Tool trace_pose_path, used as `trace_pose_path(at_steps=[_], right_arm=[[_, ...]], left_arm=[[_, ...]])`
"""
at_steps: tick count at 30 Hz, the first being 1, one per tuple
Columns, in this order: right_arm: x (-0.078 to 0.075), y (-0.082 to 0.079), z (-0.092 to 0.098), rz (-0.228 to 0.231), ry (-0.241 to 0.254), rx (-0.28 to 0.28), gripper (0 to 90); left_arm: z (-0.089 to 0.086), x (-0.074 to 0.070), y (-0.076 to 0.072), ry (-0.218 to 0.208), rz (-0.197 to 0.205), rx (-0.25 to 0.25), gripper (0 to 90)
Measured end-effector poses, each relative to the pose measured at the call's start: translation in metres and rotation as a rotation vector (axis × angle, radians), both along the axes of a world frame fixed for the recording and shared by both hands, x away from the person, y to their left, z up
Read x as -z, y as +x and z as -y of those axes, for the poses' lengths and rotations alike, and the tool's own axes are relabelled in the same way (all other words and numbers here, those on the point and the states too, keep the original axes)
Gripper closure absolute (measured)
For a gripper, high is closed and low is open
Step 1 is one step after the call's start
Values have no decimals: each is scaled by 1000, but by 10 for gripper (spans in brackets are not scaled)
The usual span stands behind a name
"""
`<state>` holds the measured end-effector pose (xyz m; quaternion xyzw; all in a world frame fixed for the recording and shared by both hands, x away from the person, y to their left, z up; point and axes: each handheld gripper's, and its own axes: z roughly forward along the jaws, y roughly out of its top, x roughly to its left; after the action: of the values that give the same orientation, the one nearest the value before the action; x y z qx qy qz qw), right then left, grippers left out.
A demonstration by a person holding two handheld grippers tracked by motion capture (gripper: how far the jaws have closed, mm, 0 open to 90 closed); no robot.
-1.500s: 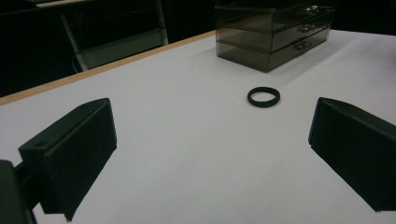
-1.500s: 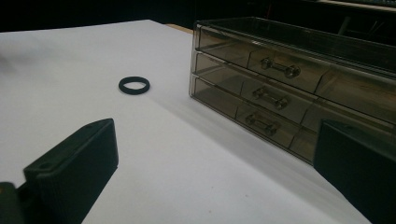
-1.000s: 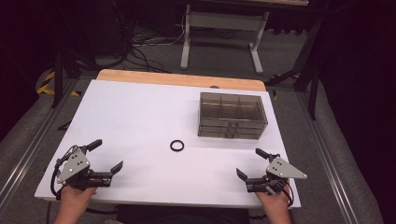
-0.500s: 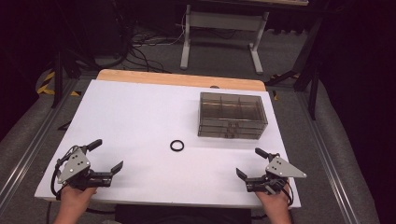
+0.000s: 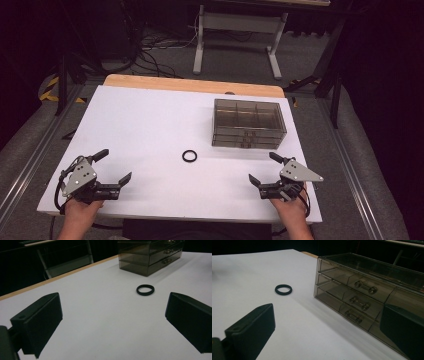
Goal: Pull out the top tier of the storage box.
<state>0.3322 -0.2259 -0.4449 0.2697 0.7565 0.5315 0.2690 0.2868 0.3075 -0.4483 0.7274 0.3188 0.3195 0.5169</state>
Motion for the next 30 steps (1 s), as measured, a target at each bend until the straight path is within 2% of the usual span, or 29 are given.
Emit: trace_pose_path(at_steps=[1, 4, 19, 25, 30], right_arm=[[-2, 3, -4, 0, -20, 5, 8], [-4, 5, -7, -3, -36, 0, 8], [-14, 14, -19, -1, -28, -21, 7], [-14, 15, -20, 5, -54, -14, 7], [-15, 15, -21, 26, -70, -30, 7]], left_arm=[[0, 0, 0, 1, 3, -5, 16], [0, -1, 0, -5, 4, -1, 16], [4, -1, 6, 4, 4, 23, 16], [4, 0, 6, 0, -1, 22, 16], [5, 0, 6, 3, 1, 19, 16]])
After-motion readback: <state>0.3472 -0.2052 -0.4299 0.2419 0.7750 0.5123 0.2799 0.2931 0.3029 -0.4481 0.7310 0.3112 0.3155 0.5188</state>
